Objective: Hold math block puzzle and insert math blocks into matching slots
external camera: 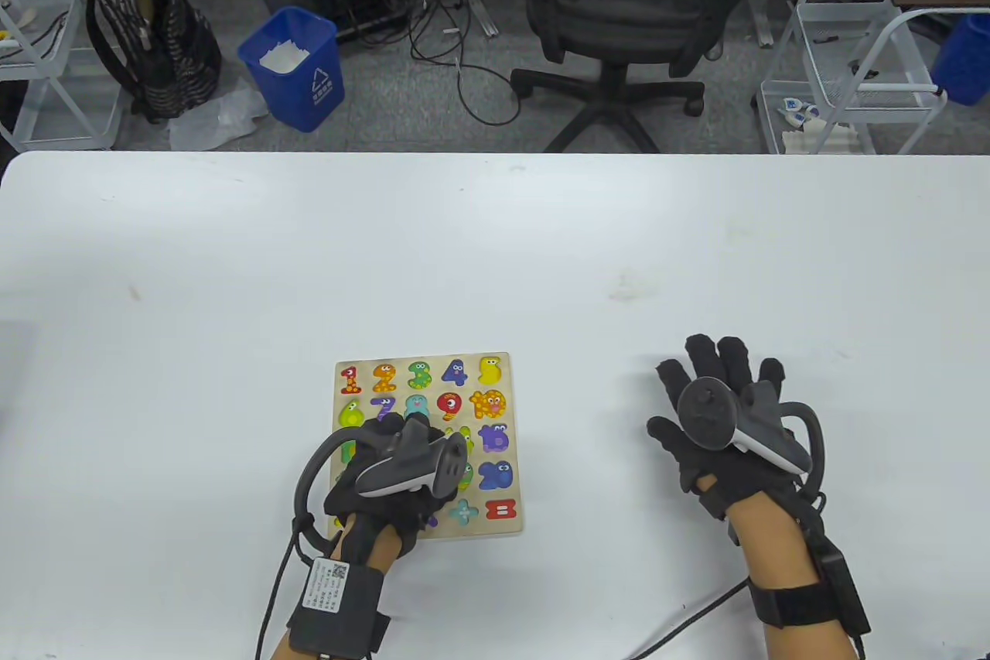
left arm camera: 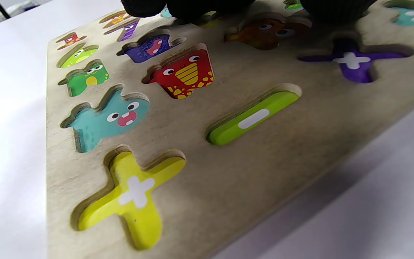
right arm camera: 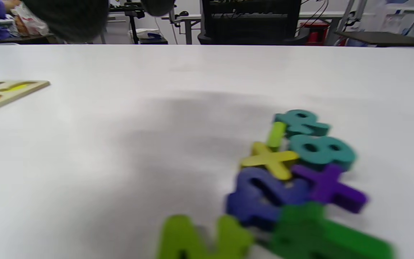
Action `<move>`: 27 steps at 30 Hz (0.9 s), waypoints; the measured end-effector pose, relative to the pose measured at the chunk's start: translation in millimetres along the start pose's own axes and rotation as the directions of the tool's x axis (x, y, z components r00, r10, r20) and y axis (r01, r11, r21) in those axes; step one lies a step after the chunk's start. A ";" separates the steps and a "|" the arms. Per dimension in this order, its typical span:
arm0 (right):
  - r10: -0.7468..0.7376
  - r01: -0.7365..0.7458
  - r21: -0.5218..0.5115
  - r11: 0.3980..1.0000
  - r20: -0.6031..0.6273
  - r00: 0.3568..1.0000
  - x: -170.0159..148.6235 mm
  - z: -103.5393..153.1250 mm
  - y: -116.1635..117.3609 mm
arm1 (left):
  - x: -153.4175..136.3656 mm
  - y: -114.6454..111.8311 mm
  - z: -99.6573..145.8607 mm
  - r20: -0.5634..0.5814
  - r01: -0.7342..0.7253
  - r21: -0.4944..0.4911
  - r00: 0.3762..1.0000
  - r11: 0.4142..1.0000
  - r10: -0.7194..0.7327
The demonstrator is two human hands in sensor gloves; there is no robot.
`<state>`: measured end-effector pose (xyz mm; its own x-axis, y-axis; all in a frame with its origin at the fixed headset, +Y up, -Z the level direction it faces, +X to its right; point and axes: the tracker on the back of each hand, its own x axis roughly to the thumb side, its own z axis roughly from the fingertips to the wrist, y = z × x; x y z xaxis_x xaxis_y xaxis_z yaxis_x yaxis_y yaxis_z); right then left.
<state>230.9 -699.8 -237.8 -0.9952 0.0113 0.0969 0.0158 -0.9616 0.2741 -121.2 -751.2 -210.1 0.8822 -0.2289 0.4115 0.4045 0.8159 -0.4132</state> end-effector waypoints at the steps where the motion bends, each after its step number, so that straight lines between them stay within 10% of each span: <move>1: 0.006 -0.006 0.002 1.000 -0.022 1.000 -8.0 0.1 -0.1 | 5.6 1.7 -0.8 0.009 0.004 0.010 1.000 1.000 -0.004; 27: -0.040 0.069 0.067 0.995 -0.359 0.932 -84.2 -7.0 21.2 | 98.8 32.2 -15.9 0.129 0.066 0.077 0.989 0.995 -0.075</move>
<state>314.4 -723.1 -246.8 -0.9631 -0.0492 -0.2647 -0.0465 -0.9379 0.3437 -17.2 -756.0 -195.7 0.8105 -0.2191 0.5432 0.4420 0.8373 -0.3217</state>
